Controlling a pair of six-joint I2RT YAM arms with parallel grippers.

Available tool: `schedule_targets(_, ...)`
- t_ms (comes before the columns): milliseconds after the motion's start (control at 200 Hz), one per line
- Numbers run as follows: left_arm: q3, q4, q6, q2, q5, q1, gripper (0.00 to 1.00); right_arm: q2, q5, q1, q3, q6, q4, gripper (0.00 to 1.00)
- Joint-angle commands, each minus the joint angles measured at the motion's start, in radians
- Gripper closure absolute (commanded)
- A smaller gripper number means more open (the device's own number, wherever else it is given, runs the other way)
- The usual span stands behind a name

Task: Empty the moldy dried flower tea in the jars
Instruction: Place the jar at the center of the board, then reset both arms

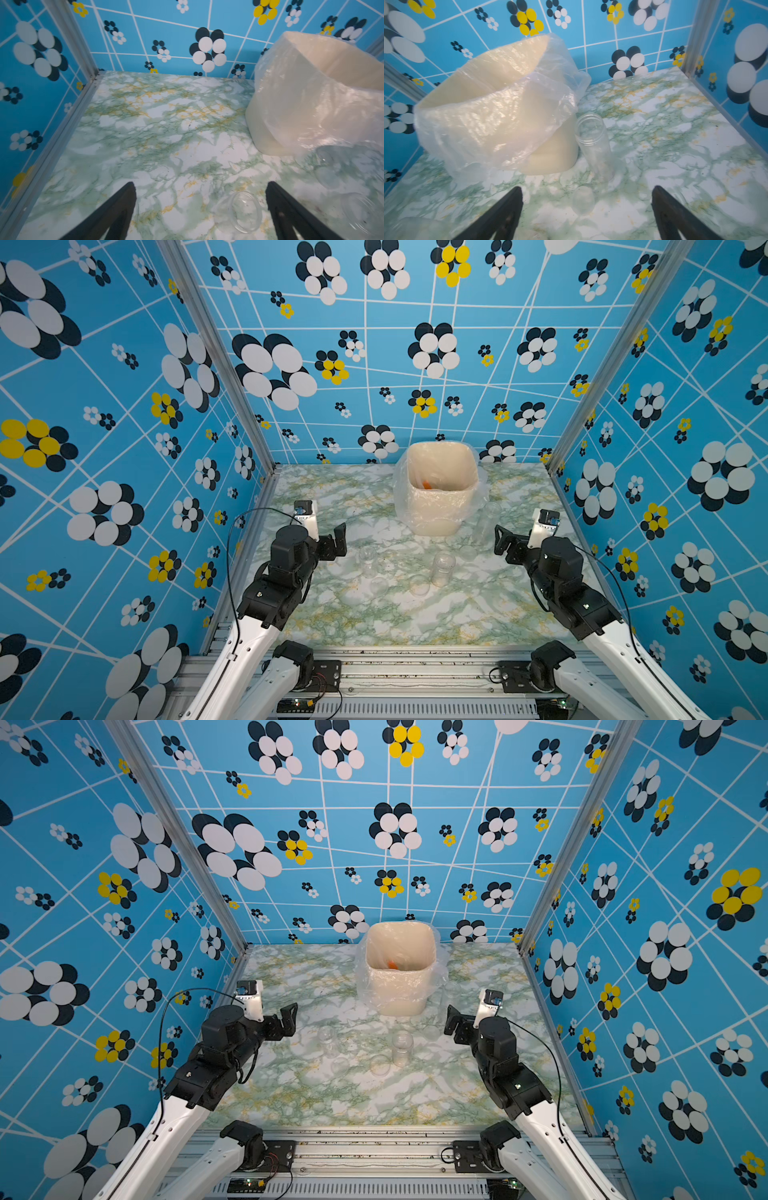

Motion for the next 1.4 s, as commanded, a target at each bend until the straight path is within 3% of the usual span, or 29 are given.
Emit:
schedule_targets(0, -0.084, 0.191, -0.05, -0.005, -0.014, 0.115, 0.01, -0.023, 0.203, -0.016, -0.09, -0.002, 0.074, 0.01)
schedule_targets(220, -0.27, 0.543, -0.079, 0.092, -0.017, 0.279, 0.01, 0.078, 0.249, -0.096, -0.24, -0.028, 0.295, 0.01)
schedule_targets(365, -0.345, 0.768, -0.023, 0.222, -0.125, 0.265, 0.0, 0.199, 0.207, -0.146, -0.265, -0.093, 0.473, 0.01)
schedule_targets(515, -0.438, 1.055, 0.06, 0.367, -0.243, 0.229, 0.0, 0.331, 0.175, -0.166, -0.304, -0.279, 0.731, 0.01)
schedule_targets(610, -0.458, 1.138, 0.118, 0.434, -0.238, 0.214, 0.01, 0.469, 0.111, -0.221, -0.318, -0.293, 0.826, 0.01)
schedule_targets(685, -0.483, 1.257, 0.096, 0.51, -0.229, 0.219, 0.01, 0.566, 0.054, -0.248, -0.328, -0.302, 0.959, 0.01)
schedule_targets(755, -0.455, 1.167, 0.12, 0.497, -0.165, 0.214, 0.01, 0.614, -0.014, -0.26, -0.317, -0.344, 1.013, 0.01)
schedule_targets(855, -0.455, 1.175, 0.12, 0.542, -0.127, 0.226, 0.01, 0.688, -0.058, -0.271, -0.303, -0.38, 1.108, 0.01)
schedule_targets(934, -0.517, 1.376, 0.134, 0.637, -0.09, 0.227, 0.01, 0.761, -0.131, -0.296, -0.296, -0.356, 1.161, 0.01)
schedule_targets(1054, -0.572, 1.661, 0.156, 0.818, -0.029, 0.231, 0.01, 0.936, -0.177, -0.32, -0.337, -0.376, 1.431, 0.01)
schedule_targets(1164, -0.558, 1.69, 0.163, 0.886, -0.012, 0.231, 0.0, 0.896, -0.21, -0.331, -0.332, -0.364, 1.36, 0.01)
schedule_targets(1394, -0.449, 1.435, 0.176, 0.839, 0.031, 0.232, 0.01, 0.9, -0.236, -0.344, -0.257, -0.359, 1.23, 0.01)
